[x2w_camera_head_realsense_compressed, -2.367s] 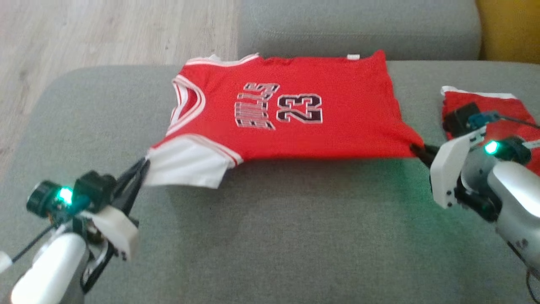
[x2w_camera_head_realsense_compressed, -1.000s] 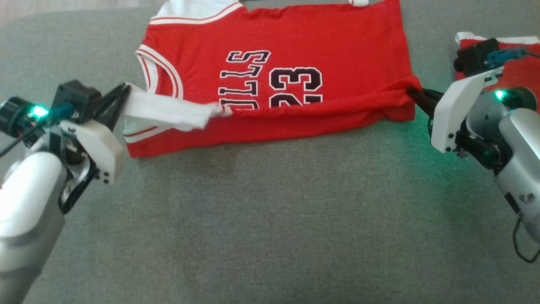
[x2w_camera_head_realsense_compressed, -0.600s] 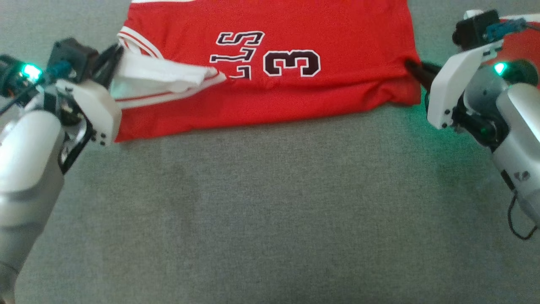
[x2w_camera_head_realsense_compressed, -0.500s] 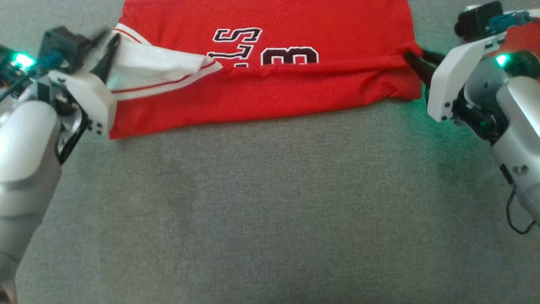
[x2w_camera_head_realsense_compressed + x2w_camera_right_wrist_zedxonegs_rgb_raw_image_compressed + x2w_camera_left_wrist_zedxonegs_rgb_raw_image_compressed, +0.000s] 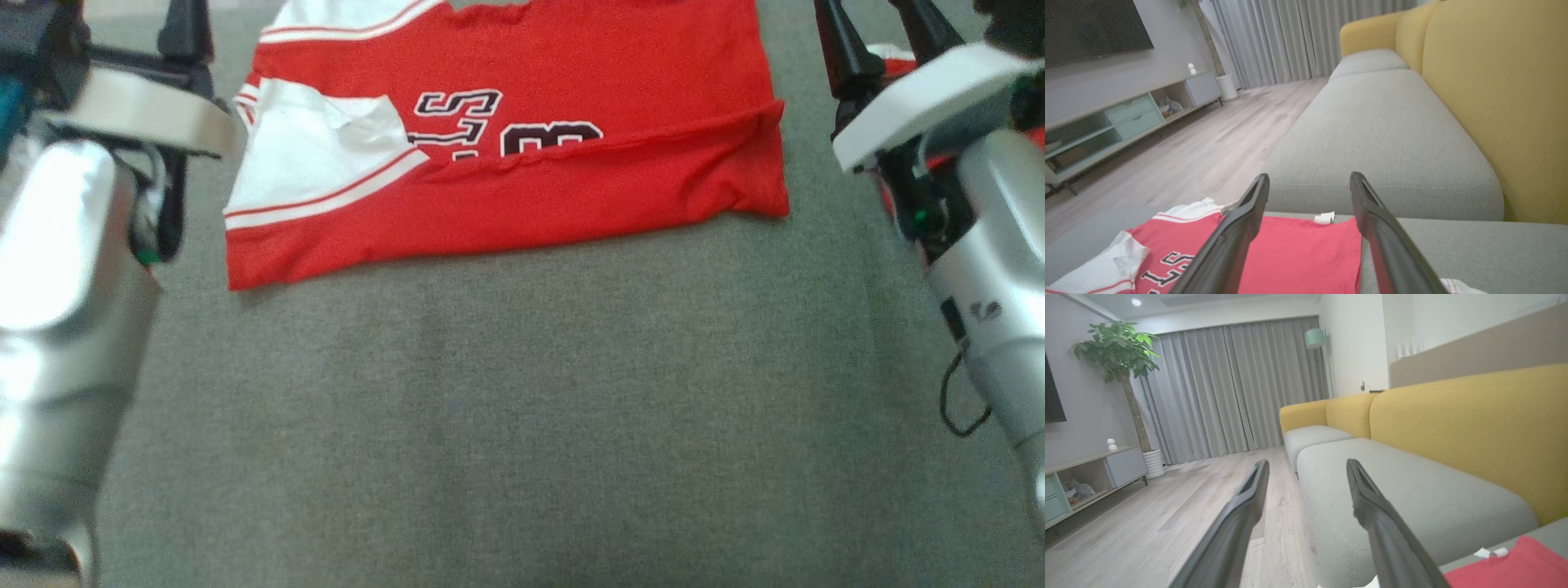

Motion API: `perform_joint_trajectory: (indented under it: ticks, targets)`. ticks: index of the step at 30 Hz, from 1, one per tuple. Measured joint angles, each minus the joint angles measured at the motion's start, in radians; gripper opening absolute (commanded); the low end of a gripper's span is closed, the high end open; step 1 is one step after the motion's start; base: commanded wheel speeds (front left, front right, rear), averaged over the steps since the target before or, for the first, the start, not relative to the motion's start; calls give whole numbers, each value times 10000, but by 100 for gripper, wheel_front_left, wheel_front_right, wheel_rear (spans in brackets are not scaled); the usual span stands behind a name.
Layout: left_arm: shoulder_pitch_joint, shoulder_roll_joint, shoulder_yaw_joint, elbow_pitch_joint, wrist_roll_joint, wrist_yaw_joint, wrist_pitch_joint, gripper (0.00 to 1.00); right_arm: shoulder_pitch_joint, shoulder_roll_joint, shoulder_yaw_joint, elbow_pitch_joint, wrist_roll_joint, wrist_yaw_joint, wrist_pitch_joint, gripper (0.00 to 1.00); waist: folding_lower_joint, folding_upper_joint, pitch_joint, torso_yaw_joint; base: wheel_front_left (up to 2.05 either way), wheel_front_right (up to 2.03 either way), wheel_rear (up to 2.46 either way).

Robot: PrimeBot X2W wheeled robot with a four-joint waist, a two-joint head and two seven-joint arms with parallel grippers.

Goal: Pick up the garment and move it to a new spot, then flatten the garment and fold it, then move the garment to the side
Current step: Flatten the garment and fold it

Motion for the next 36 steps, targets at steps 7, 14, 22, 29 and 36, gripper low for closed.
perform_joint_trajectory:
  ticks: [7,14,22,29,36]
  targets:
    - [2723,-587,1151,-2144,460,522,-6,100,1461,757,-1154,-13,-1580,0,-1266,100,-1,0,-707,196,0,0,0]
    - [5039,-1218,1714,-2502,598,851,-6,100,4097,2023,-3816,-1177,-4449,-2,-1459,100,-2,0,-1386,287,0,0,0]
    - [6410,-1705,2495,-2665,1007,1183,-4,100,6637,2886,-5026,-3319,-5685,0,-1459,100,0,0,-1571,184,0,0,0]
    - [6598,-1862,2694,-2079,1390,786,-2,100,6845,2899,-4719,-4086,-5296,-2,-1459,100,2,0,-1187,108,0,0,0]
    - [5589,-1829,2504,391,1360,314,871,100,6846,2899,-4581,-4222,-5208,0,-1459,100,2,0,-766,-94,0,0,0]
